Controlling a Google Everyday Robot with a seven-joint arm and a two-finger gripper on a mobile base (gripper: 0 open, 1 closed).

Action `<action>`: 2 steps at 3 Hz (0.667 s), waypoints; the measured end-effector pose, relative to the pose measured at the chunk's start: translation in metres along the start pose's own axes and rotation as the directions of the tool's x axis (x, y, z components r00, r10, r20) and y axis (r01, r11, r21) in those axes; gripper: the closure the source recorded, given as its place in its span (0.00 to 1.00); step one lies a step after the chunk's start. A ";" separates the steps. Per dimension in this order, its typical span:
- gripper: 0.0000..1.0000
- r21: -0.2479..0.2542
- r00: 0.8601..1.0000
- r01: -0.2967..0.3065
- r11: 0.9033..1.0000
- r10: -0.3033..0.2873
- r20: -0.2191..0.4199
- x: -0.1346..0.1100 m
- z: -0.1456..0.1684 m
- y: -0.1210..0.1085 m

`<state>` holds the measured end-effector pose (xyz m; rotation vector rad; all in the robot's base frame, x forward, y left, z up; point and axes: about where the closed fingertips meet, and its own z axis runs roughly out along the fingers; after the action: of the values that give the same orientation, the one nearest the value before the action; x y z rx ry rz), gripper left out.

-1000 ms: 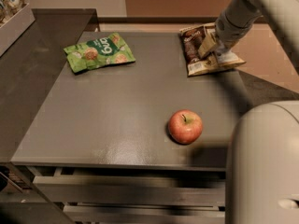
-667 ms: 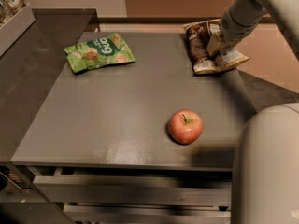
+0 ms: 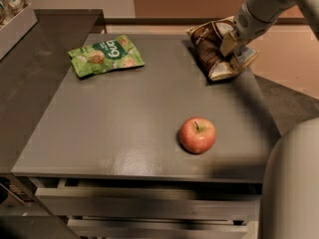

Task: Move brown chip bag near apple

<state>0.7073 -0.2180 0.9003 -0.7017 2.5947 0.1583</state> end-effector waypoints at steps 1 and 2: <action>1.00 -0.076 0.983 0.186 0.980 -0.184 0.028 -0.007 -0.014 0.031; 1.00 -0.119 0.924 0.383 0.916 -0.380 0.049 -0.003 -0.028 0.055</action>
Offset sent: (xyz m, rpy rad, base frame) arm -0.0684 0.0539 0.0445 -0.1279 -0.1071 0.7298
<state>0.6714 -0.1753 0.9269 -1.2282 2.3828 0.2069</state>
